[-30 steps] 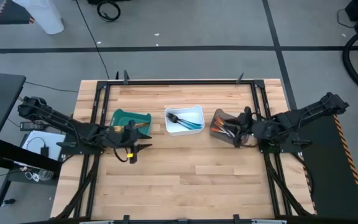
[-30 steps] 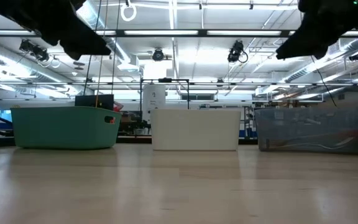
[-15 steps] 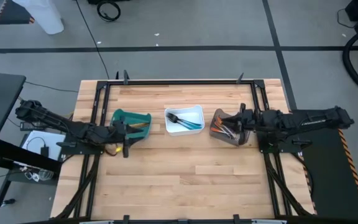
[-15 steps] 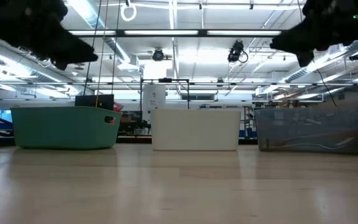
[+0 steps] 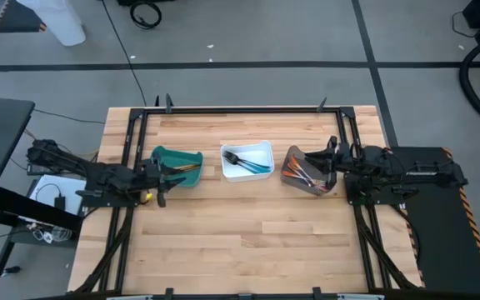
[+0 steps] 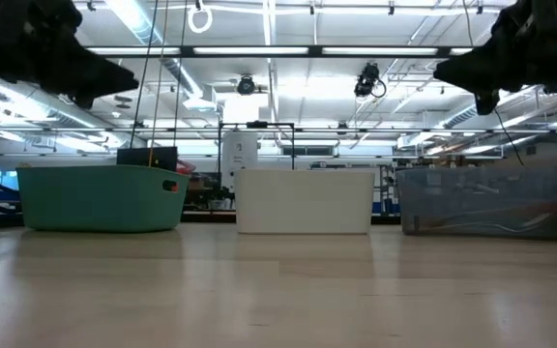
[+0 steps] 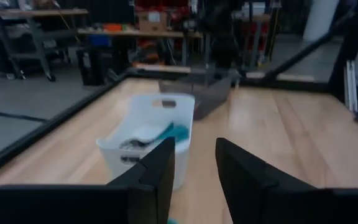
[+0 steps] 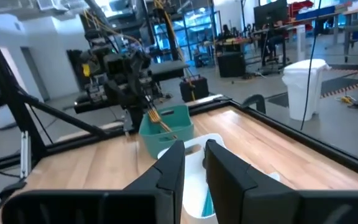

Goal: Sort silverware by color (type)
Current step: Return to Home Position

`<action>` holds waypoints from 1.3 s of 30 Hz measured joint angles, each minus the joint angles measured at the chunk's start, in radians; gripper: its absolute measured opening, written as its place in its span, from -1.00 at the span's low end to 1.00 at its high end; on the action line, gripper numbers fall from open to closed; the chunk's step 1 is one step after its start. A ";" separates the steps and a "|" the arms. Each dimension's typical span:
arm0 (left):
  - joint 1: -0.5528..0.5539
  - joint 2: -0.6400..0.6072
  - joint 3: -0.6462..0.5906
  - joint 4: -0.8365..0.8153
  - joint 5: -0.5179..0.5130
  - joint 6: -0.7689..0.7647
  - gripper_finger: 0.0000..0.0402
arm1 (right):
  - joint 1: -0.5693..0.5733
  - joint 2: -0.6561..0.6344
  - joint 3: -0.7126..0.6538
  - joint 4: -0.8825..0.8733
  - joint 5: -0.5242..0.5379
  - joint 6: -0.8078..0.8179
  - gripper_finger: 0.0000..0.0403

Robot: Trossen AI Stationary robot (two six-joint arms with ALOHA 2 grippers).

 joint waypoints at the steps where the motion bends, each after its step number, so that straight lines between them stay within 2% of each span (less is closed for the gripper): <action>1: 0.000 -0.024 -0.001 -0.031 0.004 0.002 -0.39 | -0.001 -0.009 -0.005 0.007 -0.001 0.002 -0.65; 10: 0.000 -0.138 -0.004 -0.174 0.055 0.004 -0.54 | -0.002 -0.148 -0.088 0.010 -0.030 0.035 -0.65; 13: 0.000 -0.173 -0.034 -0.151 0.084 0.020 -0.59 | -0.002 -0.200 -0.134 0.032 -0.016 0.048 -0.65; 17: 0.002 -0.232 -0.121 -0.068 0.125 0.027 -0.65 | -0.002 -0.199 -0.133 0.070 0.009 0.060 -0.65; 23: 0.003 -0.275 -0.127 -0.072 0.207 0.062 -0.74 | -0.002 -0.200 -0.133 0.111 0.071 0.054 -0.65; 27: 0.003 -0.276 -0.128 -0.065 0.171 0.119 -0.76 | -0.003 -0.196 -0.133 0.118 0.132 0.079 -0.65; 31: 0.003 -0.270 -0.129 -0.060 0.148 0.156 -0.76 | -0.003 -0.193 -0.133 0.113 0.134 0.077 -0.65; 39: 0.003 -0.271 -0.129 -0.053 0.144 0.022 -0.76 | -0.003 -0.192 -0.133 0.114 0.135 0.076 -0.65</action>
